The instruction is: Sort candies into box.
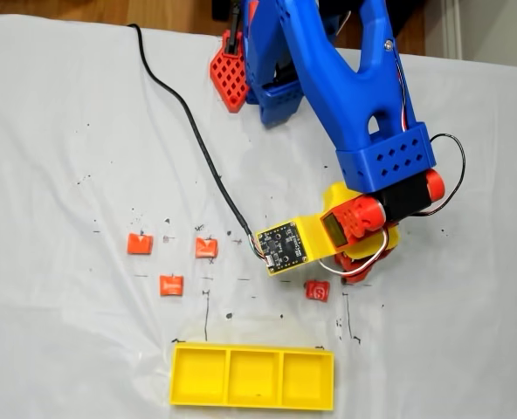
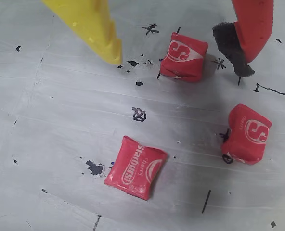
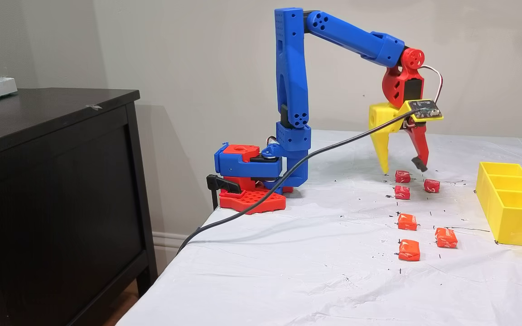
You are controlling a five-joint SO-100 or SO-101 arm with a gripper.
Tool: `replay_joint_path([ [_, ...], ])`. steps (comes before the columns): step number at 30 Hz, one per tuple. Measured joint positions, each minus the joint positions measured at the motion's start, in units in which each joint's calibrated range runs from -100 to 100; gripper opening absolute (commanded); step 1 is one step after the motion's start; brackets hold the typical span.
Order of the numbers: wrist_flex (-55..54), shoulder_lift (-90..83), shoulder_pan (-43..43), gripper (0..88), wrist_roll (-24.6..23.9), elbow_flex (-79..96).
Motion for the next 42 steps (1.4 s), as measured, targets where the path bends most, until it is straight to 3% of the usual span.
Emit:
replay_joint_path([
  [32, -6.59, 6.26, -1.87, 29.3, -0.29, 0.00],
  [34, -6.75, 6.68, -1.87, 25.6, -0.29, -0.09],
  [38, -6.98, 7.36, -1.87, 4.0, -0.29, -0.09],
  [42, -7.78, 7.45, -1.87, 0.8, -0.29, -0.17],
])
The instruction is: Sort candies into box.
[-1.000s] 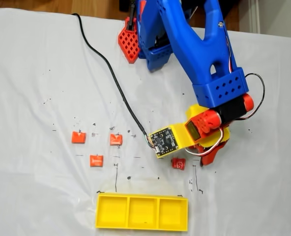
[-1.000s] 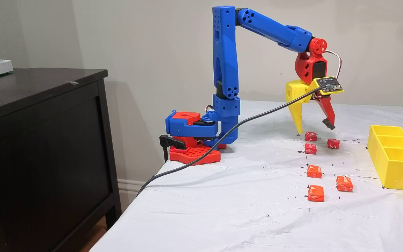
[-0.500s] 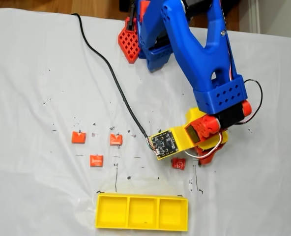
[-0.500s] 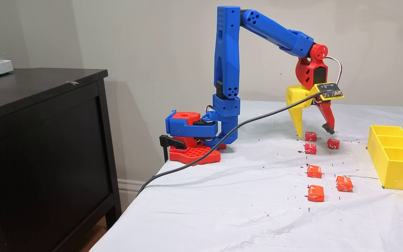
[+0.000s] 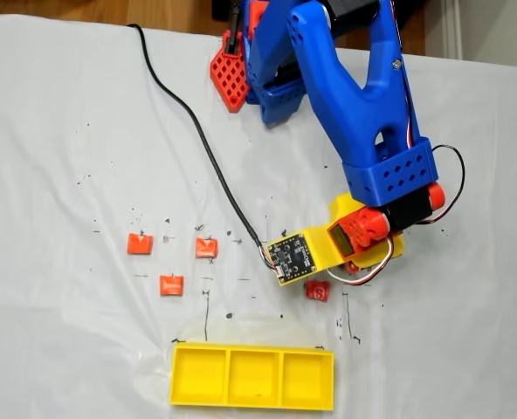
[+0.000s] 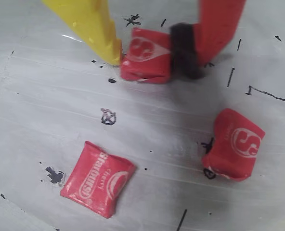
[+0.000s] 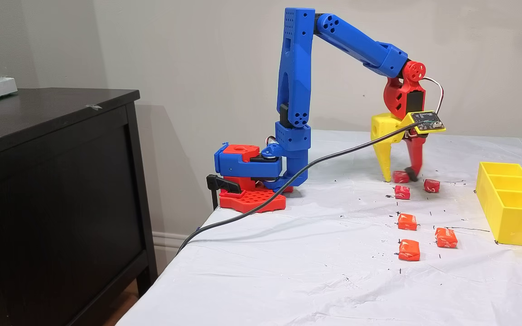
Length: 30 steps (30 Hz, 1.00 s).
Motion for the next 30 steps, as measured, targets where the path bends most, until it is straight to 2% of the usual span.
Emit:
replay_joint_path([
  [11, 0.71, -4.91, 1.33, 0.2, 0.59, 0.17],
  [23, 3.49, -16.92, 11.94, 0.2, 1.17, -8.55],
  [30, -1.19, -15.65, 17.71, 0.2, 0.88, -16.00],
])
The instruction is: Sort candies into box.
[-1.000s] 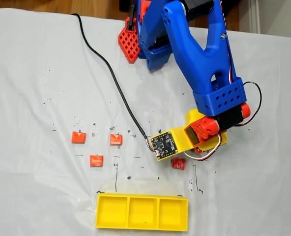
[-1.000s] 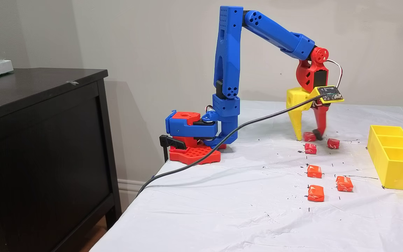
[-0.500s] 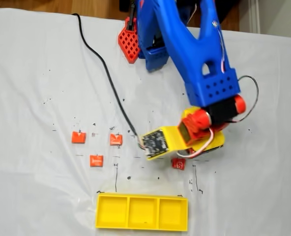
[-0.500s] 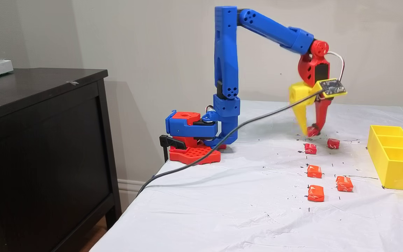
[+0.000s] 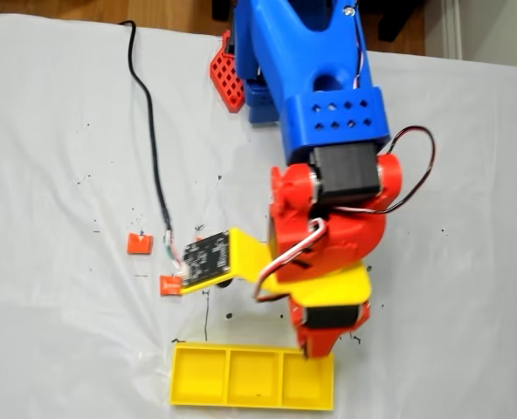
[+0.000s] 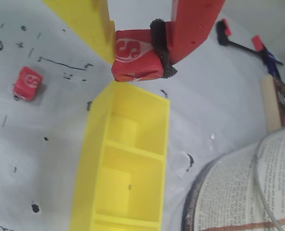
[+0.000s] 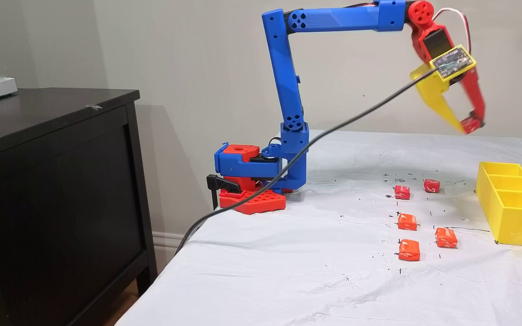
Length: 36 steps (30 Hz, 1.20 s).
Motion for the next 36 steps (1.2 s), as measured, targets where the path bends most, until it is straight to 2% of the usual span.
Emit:
replay_joint_path([
  [8, -7.94, 6.09, 0.78, 0.1, -0.24, -0.34],
  [30, -12.86, 15.57, 0.78, 0.2, -0.63, -1.11],
  [36, -11.03, 16.07, 0.78, 14.1, -0.63, -2.65],
])
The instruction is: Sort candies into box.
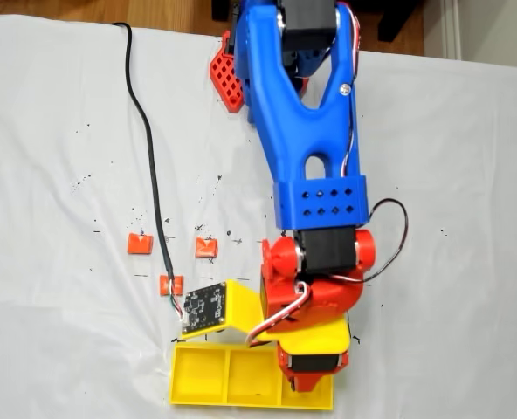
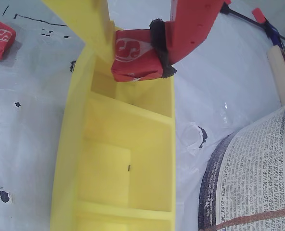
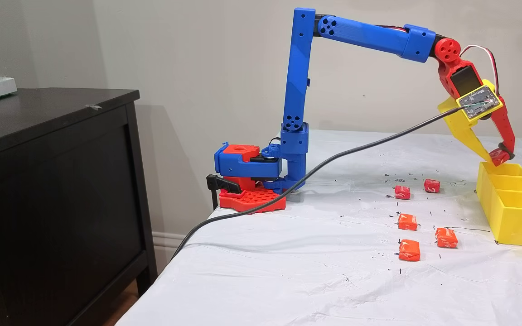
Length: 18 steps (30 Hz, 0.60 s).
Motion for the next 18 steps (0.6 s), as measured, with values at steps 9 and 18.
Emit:
replay_joint_path([
  [9, 1.51, 0.34, -1.01, 26.7, 0.29, -0.51],
  [18, 4.13, 0.34, -1.01, 0.8, 0.54, -0.51],
])
